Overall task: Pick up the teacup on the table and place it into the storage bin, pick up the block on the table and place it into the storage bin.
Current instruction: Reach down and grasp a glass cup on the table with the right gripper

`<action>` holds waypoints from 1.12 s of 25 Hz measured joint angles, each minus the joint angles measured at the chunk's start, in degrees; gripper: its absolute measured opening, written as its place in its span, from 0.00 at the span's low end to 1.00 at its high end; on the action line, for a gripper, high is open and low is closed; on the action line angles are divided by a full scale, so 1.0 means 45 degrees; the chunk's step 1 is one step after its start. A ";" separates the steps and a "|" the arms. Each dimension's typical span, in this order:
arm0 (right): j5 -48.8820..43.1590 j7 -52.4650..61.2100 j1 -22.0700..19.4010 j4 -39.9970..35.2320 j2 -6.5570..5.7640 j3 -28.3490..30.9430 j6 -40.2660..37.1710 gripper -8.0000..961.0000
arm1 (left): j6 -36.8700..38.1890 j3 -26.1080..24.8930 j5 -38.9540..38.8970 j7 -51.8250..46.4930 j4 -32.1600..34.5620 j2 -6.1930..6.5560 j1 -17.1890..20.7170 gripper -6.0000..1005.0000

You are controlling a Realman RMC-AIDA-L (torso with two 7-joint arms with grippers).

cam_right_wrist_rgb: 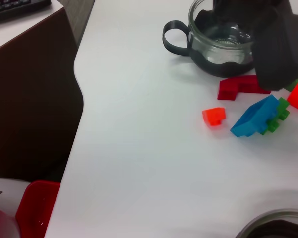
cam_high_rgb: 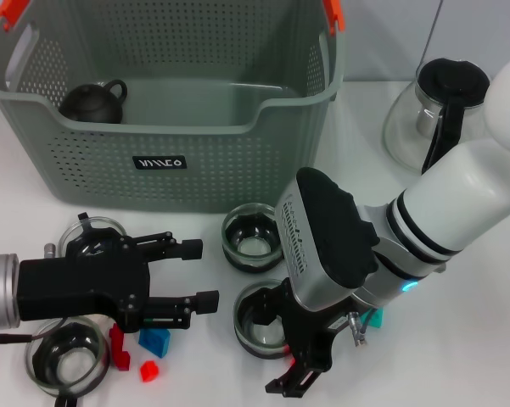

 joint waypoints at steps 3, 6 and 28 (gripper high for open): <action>0.0000 0.0003 -0.0001 -0.0001 -0.0001 -0.0005 0.0094 0.98 | -0.0012 -0.0026 -0.0024 0.0000 0.0001 0.0000 0.0000 0.83; 0.0000 0.0014 0.0000 0.0014 0.0000 -0.0009 0.0145 0.97 | -0.0016 -0.0079 -0.0028 0.0000 0.0001 0.0005 -0.0002 0.83; 0.0655 0.0148 0.0268 0.0805 -0.0084 -0.0450 0.0530 0.44 | -0.0020 -0.0167 -0.0050 0.0176 0.0001 0.0016 0.0023 0.83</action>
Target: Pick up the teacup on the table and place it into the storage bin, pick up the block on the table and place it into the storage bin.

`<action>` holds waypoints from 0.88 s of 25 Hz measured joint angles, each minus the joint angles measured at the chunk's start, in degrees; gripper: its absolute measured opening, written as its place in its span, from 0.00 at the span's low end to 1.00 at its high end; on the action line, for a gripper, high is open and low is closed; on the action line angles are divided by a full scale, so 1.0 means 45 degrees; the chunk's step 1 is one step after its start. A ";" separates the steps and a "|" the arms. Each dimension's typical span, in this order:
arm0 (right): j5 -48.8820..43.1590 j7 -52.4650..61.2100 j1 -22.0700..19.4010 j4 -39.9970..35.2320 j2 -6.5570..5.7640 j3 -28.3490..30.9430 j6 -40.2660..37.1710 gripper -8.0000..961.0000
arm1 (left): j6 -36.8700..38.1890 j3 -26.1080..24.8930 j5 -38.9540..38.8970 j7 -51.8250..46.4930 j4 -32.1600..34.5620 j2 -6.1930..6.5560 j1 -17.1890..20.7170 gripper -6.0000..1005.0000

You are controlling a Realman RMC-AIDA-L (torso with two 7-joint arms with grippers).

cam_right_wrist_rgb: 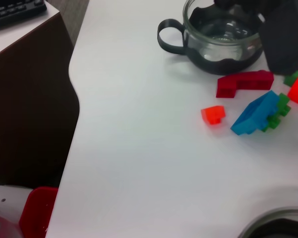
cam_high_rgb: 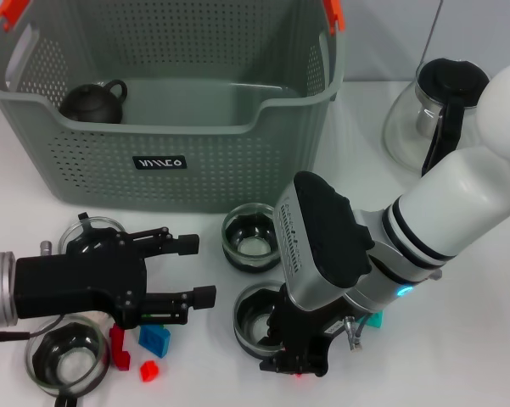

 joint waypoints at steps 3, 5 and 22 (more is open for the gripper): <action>0.0002 0.0078 0.0012 0.0008 -0.0012 -0.0005 -0.0059 0.28 | 0.0000 -0.0001 0.0000 0.0001 0.0000 -0.0013 0.0063 0.83; 0.0004 0.0227 0.0013 -0.0033 -0.0024 -0.0006 -0.0085 0.20 | 0.0000 -0.0001 0.0000 0.0009 0.0000 -0.0016 0.0093 0.83; -0.0064 0.0122 -0.0523 -0.0612 -0.0197 0.1676 -0.1240 0.08 | 0.0027 -0.0002 0.0003 0.0020 0.0000 -0.0014 0.0155 0.83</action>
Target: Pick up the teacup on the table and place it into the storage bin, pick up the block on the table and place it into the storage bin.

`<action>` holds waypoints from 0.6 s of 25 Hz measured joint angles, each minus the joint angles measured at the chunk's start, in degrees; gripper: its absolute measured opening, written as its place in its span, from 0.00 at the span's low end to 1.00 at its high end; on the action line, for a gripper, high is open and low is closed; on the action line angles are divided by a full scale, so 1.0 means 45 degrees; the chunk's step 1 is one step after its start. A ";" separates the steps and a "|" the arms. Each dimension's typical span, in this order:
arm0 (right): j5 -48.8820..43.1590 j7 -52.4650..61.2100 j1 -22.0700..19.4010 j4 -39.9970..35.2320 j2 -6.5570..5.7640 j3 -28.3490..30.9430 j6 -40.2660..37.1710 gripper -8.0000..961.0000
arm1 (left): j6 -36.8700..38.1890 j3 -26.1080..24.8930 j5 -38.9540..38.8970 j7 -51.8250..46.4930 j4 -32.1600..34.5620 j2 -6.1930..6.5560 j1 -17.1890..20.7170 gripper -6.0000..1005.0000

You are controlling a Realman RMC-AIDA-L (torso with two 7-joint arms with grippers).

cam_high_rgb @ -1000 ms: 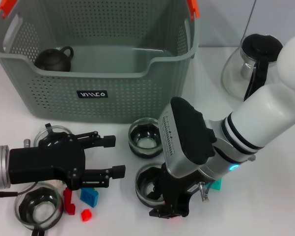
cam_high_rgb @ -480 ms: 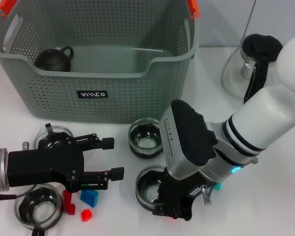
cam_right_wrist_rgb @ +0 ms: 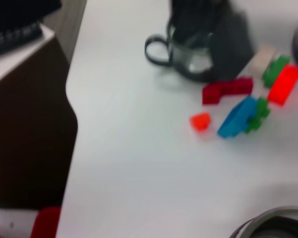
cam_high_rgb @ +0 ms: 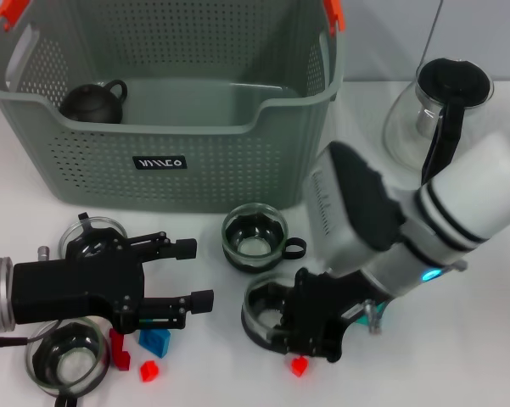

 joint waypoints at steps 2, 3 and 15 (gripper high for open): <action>-0.0028 -0.0168 -0.0324 -0.0519 -0.0044 0.0788 -0.0504 0.08 | -0.0006 0.0001 0.0000 0.0017 0.0000 0.0000 0.0008 0.83; -0.0033 -0.0263 -0.0526 -0.0893 -0.0064 0.1275 -0.0863 0.08 | -0.0016 0.0001 0.0000 0.0040 0.0000 0.0000 0.0009 0.83; 0.0001 0.0074 -0.0966 -0.3574 -0.0084 0.6486 -0.4838 0.08 | 0.0042 -0.0019 -0.0274 0.0136 0.0000 -0.0001 -0.0001 0.82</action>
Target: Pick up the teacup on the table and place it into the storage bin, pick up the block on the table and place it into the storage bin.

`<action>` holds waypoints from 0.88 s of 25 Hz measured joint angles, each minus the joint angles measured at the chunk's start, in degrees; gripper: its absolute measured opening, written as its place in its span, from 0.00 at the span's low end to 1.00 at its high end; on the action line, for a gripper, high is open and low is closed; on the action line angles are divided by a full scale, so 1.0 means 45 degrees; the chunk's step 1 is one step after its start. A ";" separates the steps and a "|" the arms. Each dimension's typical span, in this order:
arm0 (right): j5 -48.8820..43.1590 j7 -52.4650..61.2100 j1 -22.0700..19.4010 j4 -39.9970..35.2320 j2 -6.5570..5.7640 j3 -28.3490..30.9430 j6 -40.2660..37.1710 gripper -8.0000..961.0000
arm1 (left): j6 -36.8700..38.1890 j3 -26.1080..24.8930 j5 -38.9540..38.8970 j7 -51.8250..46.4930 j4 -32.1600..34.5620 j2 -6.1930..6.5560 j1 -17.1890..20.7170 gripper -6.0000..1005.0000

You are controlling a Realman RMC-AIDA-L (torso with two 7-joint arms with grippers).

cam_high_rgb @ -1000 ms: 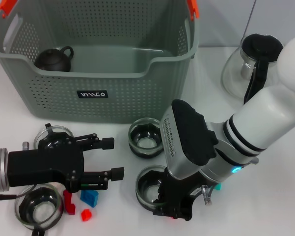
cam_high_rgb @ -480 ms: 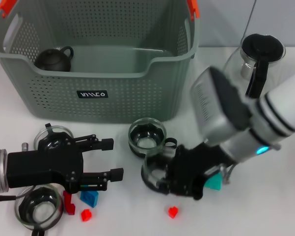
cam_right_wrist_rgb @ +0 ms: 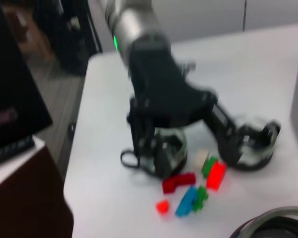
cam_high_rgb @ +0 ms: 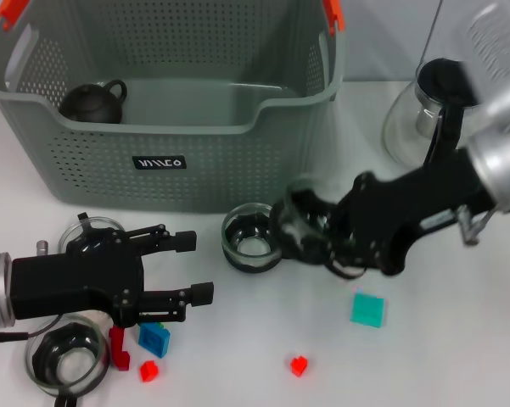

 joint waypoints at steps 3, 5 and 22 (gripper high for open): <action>0.0048 0.0710 0.0442 -0.0434 0.0006 0.0811 -0.0625 0.08 | 0.0023 0.0007 -0.0012 0.0003 0.0000 0.0000 -0.0005 0.82; 0.0056 0.1386 0.0990 -0.0512 0.0034 0.1241 -0.0831 0.08 | 0.0028 0.0064 -0.0001 0.0012 0.0000 0.0000 -0.0015 0.82; -0.1306 0.4986 0.4104 0.0803 0.0204 -0.0588 0.6975 0.08 | -0.0033 0.0138 0.0001 -0.0140 -0.0056 -0.0039 -0.0106 0.83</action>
